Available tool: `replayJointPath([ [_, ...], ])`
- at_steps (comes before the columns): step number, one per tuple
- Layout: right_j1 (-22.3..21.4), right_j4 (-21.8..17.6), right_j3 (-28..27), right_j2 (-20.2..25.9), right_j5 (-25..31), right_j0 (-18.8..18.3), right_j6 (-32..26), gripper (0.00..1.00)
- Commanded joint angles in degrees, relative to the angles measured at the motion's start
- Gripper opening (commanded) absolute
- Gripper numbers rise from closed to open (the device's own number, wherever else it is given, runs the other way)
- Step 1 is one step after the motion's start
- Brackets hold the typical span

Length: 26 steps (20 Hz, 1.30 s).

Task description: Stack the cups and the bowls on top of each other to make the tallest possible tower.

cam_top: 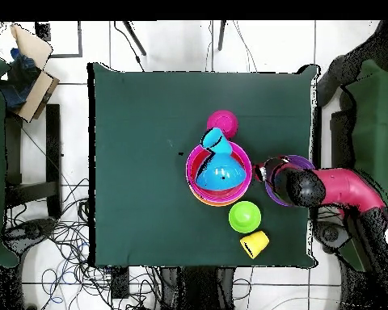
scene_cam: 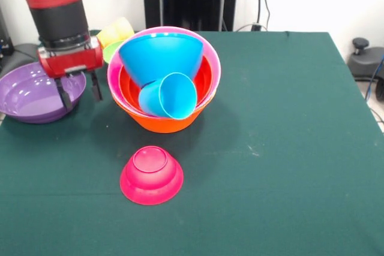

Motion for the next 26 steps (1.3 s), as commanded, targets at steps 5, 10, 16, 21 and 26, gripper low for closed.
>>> replayJointPath([
  [5,-12.88,5.9,9.19,4.06,7.14,-3.55,-15.86,1.0],
  [10,-13.62,3.92,8.99,1.99,7.07,-2.46,-15.86,1.0],
  [16,-13.28,1.35,10.31,0.16,4.78,-4.09,-15.85,1.0],
  [21,-19.23,5.14,14.49,3.05,6.64,-9.44,-18.96,1.0],
  [26,-20.78,4.69,15.96,4.17,6.16,-12.01,-19.2,1.0],
])
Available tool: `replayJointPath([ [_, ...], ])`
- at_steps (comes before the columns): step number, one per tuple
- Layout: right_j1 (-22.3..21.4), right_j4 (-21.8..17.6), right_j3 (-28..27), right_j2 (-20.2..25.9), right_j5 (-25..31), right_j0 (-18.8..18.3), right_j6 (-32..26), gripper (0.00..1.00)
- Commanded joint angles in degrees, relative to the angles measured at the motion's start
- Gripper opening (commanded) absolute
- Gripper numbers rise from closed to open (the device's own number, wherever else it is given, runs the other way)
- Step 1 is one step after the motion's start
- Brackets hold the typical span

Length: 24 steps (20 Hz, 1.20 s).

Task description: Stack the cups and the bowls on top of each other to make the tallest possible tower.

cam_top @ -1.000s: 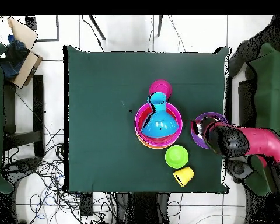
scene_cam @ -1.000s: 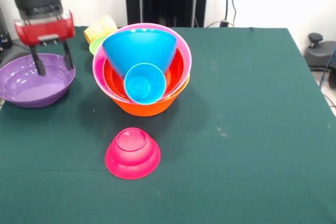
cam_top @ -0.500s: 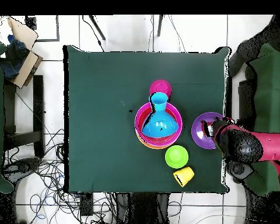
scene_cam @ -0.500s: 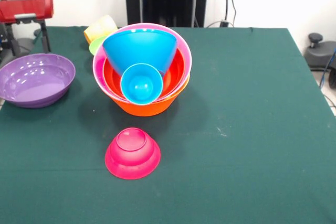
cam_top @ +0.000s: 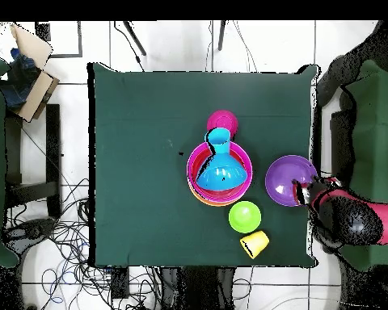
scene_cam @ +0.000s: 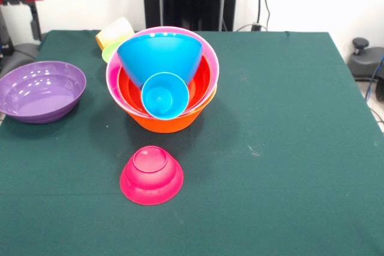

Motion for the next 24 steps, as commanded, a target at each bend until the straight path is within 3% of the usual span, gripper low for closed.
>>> replayJointPath([
  [1,-3.3,-1.62,5.98,1.31,5.64,-1.71,-18.84,1.0],
  [10,9.12,-11.22,-1.61,-4.89,2.1,4.72,-14.83,1.0],
  [18,9.67,-12.51,-3.1,-7.99,2.77,8.28,-9.48,1.0],
  [24,16.51,-15.66,-8.34,-10.7,0.73,11.62,-8.18,1.0],
])
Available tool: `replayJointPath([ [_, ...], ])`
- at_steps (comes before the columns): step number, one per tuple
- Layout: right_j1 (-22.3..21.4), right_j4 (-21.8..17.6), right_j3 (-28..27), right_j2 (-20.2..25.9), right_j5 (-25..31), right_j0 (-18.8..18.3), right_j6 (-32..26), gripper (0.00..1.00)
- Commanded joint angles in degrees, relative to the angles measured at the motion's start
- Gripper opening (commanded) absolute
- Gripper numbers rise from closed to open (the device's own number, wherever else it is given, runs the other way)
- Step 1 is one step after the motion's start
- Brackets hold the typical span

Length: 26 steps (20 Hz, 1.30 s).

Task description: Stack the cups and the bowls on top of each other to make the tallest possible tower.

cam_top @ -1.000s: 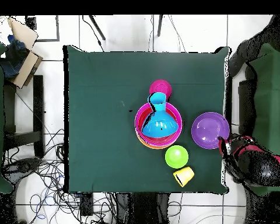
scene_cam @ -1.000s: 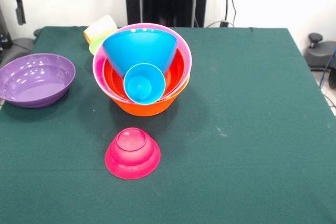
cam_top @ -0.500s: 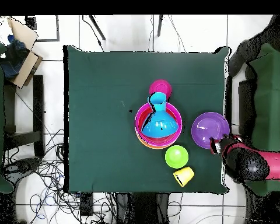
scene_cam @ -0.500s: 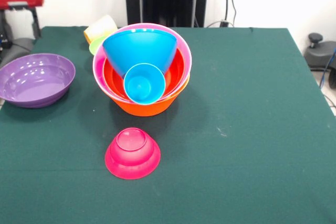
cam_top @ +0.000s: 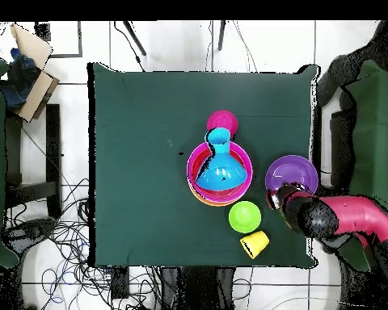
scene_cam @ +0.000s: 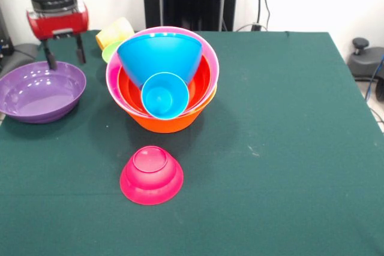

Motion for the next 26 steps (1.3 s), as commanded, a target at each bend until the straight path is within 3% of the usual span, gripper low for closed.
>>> replayJointPath([
  [1,8.25,-7.34,-8.3,-5.89,0.24,5.26,-8.36,1.0],
  [10,14.46,-9.52,-12.87,-6.93,-2.49,5.42,-10.46,1.0],
  [17,15.55,-10.02,-13.61,-6.9,-3.34,5.09,-11.03,1.0],
  [21,14.27,-10.36,-13.08,-7.49,-4.17,5.6,-8.31,1.0],
  [22,14.13,-10.58,-13.1,-7.65,-4.41,5.74,-7.89,0.0],
  [26,13.44,-10.82,-12.78,-8.61,-3.6,6.15,-7.05,0.0],
])
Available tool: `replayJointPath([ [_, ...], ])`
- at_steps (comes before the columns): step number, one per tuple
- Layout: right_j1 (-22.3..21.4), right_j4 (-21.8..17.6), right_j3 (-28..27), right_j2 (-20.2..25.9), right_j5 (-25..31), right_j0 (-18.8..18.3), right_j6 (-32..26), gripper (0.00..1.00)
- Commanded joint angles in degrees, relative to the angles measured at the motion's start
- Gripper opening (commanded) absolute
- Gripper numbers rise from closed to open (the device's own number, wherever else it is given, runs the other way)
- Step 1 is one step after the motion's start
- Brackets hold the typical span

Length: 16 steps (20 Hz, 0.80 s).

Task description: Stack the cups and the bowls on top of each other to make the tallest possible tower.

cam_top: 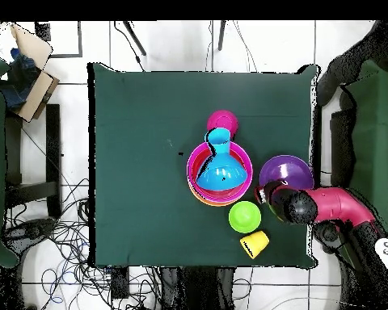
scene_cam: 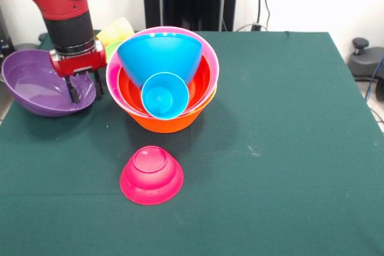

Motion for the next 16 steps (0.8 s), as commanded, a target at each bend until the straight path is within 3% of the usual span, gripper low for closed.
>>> replayJointPath([
  [1,1.86,-6.63,-5.14,-4.83,-3.88,2.86,-7.02,0.0],
  [7,-2.52,-4.3,-2.16,-3.82,-2.58,2.92,-6.33,0.0],
  [16,-20.66,10.04,6.59,2.36,8.25,0.57,-11.54,0.0],
])
